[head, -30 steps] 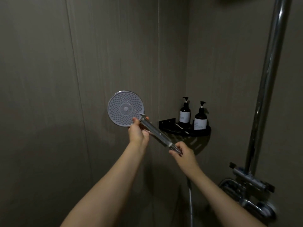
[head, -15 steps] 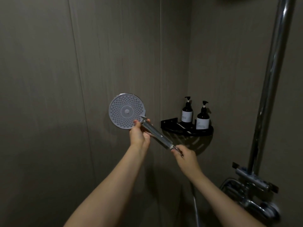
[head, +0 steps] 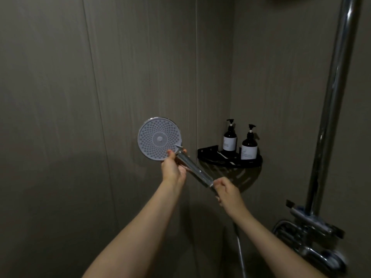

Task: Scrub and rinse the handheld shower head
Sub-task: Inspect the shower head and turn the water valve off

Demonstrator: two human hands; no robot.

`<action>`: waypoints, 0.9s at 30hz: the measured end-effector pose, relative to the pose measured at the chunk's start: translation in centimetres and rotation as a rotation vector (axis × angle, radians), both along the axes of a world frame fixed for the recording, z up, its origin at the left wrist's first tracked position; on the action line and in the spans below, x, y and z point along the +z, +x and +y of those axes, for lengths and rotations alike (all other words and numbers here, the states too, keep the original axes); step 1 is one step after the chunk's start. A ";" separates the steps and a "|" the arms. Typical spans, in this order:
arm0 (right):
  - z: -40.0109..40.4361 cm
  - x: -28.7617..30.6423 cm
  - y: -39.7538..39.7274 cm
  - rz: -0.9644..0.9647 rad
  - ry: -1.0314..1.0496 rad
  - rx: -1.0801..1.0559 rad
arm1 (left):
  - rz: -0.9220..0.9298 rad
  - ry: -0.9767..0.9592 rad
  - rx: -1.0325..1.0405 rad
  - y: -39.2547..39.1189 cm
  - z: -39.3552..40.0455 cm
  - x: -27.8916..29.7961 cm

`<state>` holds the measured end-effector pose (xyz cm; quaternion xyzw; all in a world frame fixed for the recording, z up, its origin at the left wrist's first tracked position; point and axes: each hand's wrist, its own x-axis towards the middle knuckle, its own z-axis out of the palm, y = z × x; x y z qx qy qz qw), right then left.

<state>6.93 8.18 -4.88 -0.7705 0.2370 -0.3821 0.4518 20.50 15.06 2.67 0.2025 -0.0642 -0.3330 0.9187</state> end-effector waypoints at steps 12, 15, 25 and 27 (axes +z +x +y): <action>0.3 -0.2 -0.2 0.055 -0.129 -0.028 | 0.000 -0.019 0.004 0.1 0.2 0.1; 0.3 0.0 0.0 0.019 -0.137 -0.073 | 0.003 -0.040 -0.004 0.4 0.4 0.1; 0.7 -0.2 0.0 0.044 -0.169 -0.068 | 0.004 -0.041 0.013 0.6 0.9 -0.3; 0.3 -0.2 0.2 0.000 -0.108 -0.098 | 0.006 -0.037 0.007 0.6 0.9 -0.4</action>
